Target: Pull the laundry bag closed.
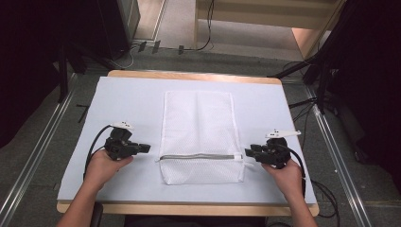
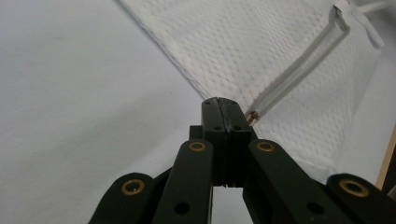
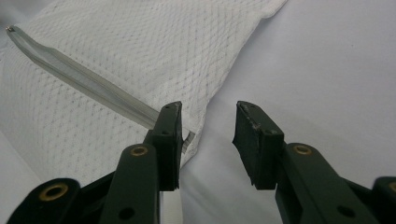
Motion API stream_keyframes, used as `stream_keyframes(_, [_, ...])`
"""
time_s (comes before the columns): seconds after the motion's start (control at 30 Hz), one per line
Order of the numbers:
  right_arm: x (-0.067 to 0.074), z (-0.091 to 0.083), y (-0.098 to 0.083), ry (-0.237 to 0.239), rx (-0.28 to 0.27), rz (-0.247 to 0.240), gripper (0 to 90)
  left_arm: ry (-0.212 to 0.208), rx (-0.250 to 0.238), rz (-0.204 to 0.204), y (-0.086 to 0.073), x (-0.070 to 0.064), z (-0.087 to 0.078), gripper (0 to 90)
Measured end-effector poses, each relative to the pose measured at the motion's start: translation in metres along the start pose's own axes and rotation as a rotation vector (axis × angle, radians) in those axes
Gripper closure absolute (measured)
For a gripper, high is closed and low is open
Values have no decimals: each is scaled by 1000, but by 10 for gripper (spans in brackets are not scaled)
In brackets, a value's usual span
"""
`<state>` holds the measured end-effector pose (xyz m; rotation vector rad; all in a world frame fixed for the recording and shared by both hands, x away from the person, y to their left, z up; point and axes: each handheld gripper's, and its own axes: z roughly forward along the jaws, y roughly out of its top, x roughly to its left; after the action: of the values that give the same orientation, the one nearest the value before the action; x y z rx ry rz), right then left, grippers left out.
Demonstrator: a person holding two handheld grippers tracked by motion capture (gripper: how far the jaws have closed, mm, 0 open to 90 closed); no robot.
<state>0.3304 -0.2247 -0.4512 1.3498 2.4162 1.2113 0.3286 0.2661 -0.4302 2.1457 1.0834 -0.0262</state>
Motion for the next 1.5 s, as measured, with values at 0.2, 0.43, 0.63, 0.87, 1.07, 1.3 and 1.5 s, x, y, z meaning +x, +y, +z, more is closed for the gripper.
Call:
stream_keyframes(0.2, [2, 4, 2, 5, 10, -10, 633, -37, 9, 41, -7, -11, 11, 885])
stream_keyframes(0.43, [3, 7, 4, 8, 20, -12, 633, -39, 5, 82, -12, -12, 17, 761])
stream_keyframes(0.63, [4, 9, 5, 10, 25, -14, 634, -37, 30, 110, -12, -13, 29, 733])
stream_keyframes(0.87, [5, 9, 5, 12, 25, -19, 634, -34, 32, 128, -11, -12, 34, 754])
stream_keyframes(1.07, [5, 9, 4, 11, 22, -19, 635, -20, 64, 120, -8, -14, 35, 835])
stream_keyframes(1.3, [5, 7, 3, 15, 19, -12, 635, -66, 55, 96, -6, -11, 21, 825])
stream_keyframes(1.5, [10, 8, 4, 31, 16, -22, 636, -77, 64, 90, -3, -11, 20, 809])
